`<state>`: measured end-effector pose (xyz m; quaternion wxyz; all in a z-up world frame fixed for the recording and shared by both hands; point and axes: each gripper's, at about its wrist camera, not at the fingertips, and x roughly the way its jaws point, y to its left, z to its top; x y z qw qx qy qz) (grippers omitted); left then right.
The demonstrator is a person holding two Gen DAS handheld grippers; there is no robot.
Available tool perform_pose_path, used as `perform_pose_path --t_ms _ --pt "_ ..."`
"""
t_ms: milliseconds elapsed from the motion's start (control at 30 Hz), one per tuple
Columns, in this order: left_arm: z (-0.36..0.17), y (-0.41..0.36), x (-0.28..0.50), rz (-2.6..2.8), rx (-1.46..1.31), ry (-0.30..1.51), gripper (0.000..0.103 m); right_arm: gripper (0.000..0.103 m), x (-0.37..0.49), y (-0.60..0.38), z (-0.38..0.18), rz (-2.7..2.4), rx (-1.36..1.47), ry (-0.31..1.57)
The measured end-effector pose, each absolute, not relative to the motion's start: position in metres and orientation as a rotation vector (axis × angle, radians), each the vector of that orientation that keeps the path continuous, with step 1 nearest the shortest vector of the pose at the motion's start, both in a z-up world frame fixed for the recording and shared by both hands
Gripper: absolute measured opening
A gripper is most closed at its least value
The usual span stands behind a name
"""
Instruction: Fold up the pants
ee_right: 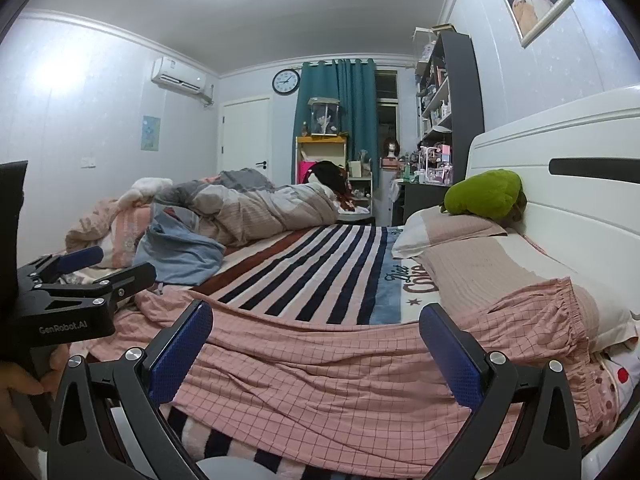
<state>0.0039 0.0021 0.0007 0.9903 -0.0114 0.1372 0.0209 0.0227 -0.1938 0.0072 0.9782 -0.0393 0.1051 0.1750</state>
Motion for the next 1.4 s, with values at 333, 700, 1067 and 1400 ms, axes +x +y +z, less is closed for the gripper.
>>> perform_pose_path --t_ms 333,700,1067,1400 --pt "0.001 0.003 0.002 0.049 -0.025 0.269 0.102 0.102 0.022 -0.193 0.008 0.352 -0.075 0.208" --pt "0.001 0.006 0.001 0.05 -0.033 0.269 0.102 0.102 0.023 -0.198 0.007 0.345 -0.029 0.207" --pt "-0.006 0.026 -0.003 0.057 -0.066 0.285 0.102 0.102 0.02 -0.201 0.003 0.357 -0.01 0.198" --pt "-0.064 0.113 0.009 0.089 -0.235 0.409 0.102 0.102 0.052 -0.202 -0.041 0.335 0.043 0.347"
